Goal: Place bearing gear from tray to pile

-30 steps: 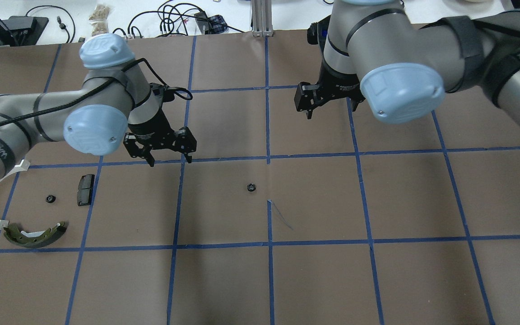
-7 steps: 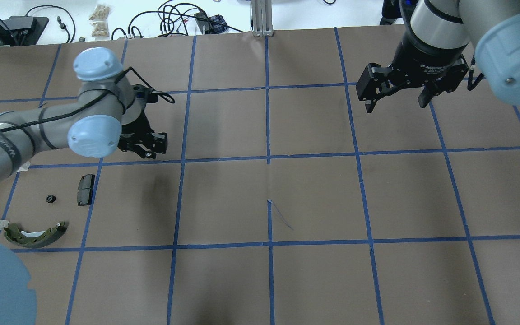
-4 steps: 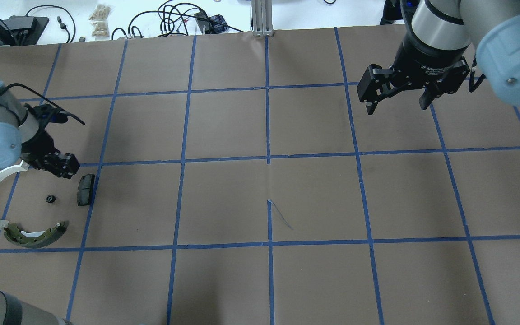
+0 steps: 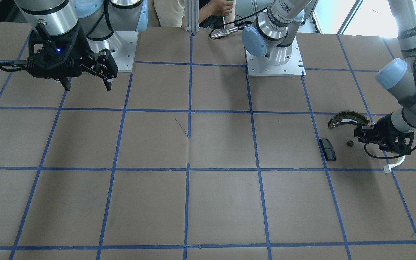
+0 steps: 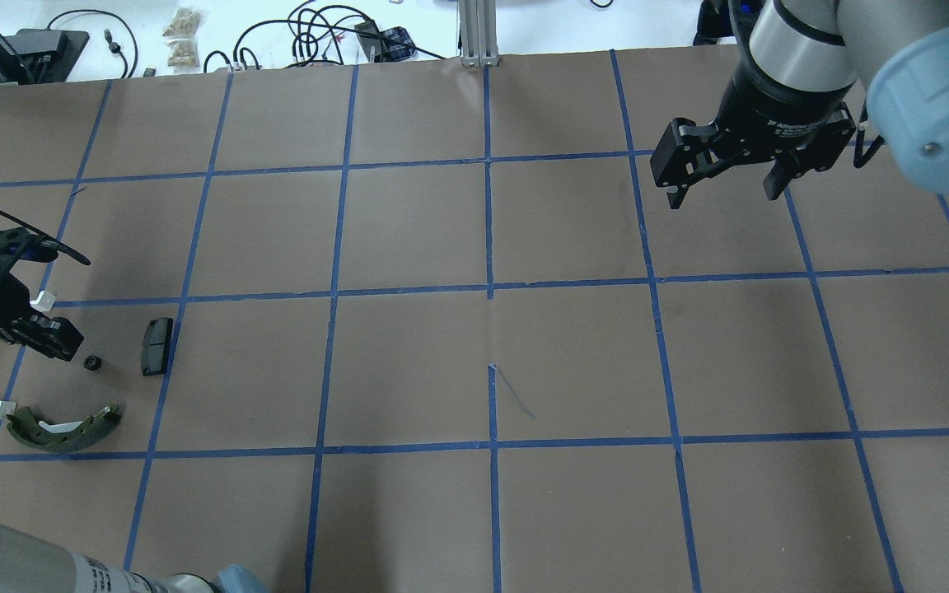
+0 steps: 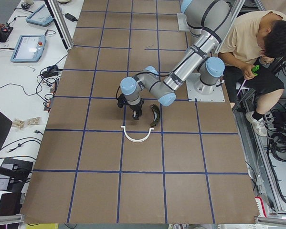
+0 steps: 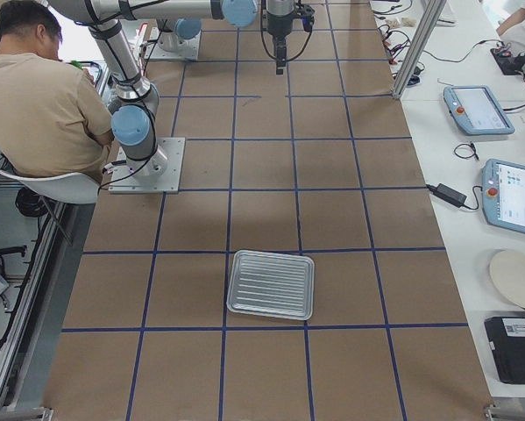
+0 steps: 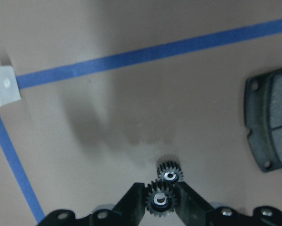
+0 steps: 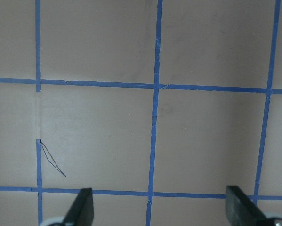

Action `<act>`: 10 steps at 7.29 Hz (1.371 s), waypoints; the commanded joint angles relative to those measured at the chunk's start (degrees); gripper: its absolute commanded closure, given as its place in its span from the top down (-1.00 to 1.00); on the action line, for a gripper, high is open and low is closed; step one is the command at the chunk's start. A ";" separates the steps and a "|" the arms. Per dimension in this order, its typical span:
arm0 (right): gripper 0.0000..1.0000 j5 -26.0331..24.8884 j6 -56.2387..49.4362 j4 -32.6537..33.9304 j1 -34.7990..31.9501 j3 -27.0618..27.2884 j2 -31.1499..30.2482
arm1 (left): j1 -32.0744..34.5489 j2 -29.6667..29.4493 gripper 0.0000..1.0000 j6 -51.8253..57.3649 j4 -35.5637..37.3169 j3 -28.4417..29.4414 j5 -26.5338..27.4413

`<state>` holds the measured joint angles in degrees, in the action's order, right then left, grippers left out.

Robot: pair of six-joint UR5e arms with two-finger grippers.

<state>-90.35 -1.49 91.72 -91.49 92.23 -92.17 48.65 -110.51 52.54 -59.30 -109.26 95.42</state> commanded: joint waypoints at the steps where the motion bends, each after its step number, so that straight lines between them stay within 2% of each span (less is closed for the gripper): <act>1: 1.00 0.08 0.00 0.03 -0.01 -0.03 0.06 | -0.93 -0.58 -1.00 0.55 -0.02 -0.07 -0.06; 5: 1.00 -0.01 0.35 0.03 -0.10 -0.03 -0.02 | -0.58 -1.11 -1.00 -0.16 -0.81 -0.16 -0.68; 6: 1.00 -0.01 0.35 0.03 -0.10 0.06 -0.11 | -0.58 -1.02 -0.88 -0.16 -0.82 -0.07 -0.68; 7: 1.00 -0.01 0.35 0.03 -0.10 -0.03 -0.11 | -0.49 -1.11 -0.50 -0.24 -0.82 -0.07 -0.59; 8: 1.00 -0.01 0.35 0.03 -0.10 -0.03 -0.03 | -0.49 -1.11 0.21 -0.24 -0.82 -0.07 -0.50; 9: 1.00 -0.01 0.35 0.03 -0.10 -0.03 -0.11 | -0.49 -1.11 0.59 -0.24 -0.90 -0.07 -0.50; 10: 1.00 -0.01 0.35 0.03 -0.10 -0.03 -0.11 | -0.49 -1.02 0.63 -0.33 -0.90 0.01 -0.33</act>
<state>-90.35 -1.14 91.76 -91.58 92.20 -92.26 48.16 -111.61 52.28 -60.17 -109.31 94.95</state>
